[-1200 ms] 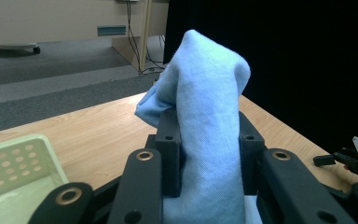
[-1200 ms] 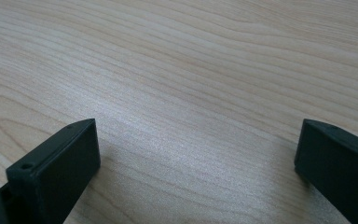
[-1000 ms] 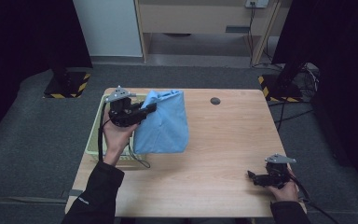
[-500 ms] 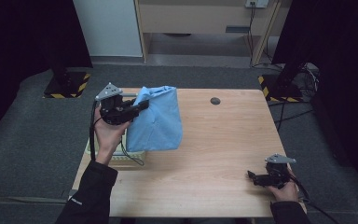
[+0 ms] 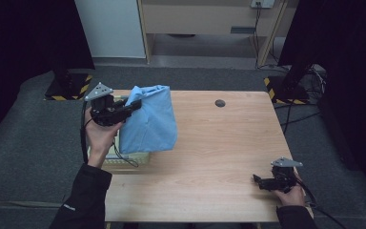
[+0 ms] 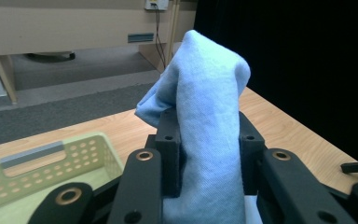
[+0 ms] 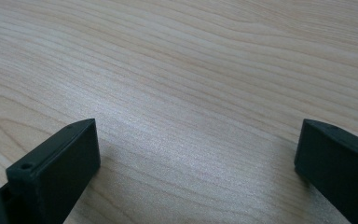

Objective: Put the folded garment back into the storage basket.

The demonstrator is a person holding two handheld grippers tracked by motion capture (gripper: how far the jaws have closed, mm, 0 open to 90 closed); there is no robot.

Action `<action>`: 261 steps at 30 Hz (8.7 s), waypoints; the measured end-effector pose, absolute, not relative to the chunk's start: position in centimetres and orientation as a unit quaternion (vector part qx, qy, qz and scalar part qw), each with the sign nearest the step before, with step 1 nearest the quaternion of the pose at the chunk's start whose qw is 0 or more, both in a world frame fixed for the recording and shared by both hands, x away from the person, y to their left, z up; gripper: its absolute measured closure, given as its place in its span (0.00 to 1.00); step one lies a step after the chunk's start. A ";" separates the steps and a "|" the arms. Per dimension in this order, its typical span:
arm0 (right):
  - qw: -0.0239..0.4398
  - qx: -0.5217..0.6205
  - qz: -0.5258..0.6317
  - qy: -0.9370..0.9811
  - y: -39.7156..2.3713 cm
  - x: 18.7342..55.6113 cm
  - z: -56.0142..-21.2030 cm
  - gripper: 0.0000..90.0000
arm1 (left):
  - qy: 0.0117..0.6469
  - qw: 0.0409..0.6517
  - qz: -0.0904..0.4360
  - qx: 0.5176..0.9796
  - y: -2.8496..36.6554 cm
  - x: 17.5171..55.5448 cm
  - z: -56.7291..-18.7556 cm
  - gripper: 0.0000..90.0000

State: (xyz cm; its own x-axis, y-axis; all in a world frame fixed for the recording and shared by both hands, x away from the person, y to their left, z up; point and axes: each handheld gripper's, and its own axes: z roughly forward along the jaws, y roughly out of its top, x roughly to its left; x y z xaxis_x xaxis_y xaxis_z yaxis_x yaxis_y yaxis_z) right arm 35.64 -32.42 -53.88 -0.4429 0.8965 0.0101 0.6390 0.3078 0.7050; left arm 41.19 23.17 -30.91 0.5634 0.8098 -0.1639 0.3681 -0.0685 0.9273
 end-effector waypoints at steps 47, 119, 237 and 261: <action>0.198 0.489 0.326 0.784 -32.4 35.7 -53.9 0.00 | 0.494 0.474 0.258 0.682 30.6 41.0 -32.3 0.77; 0.198 0.489 0.326 0.784 -32.4 35.7 -53.9 0.00 | 0.500 0.410 0.232 0.727 26.7 46.1 -38.5 0.76; 0.198 0.483 0.328 0.787 -32.2 35.6 -53.9 0.00 | 0.554 0.393 0.316 0.662 30.5 50.8 -45.5 0.26; 0.198 0.483 0.328 0.788 -32.2 35.6 -53.9 0.00 | 0.518 0.462 0.302 0.653 25.9 43.3 -43.4 0.09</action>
State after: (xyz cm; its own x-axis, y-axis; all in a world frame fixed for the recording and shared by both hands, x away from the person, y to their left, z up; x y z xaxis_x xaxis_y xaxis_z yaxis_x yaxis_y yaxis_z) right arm 35.57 -32.24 -53.90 -0.4556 0.8902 0.0048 0.6305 0.3189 0.7077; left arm 43.28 25.95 -43.42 0.2799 0.9563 -0.0845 0.3968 -0.0351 0.9173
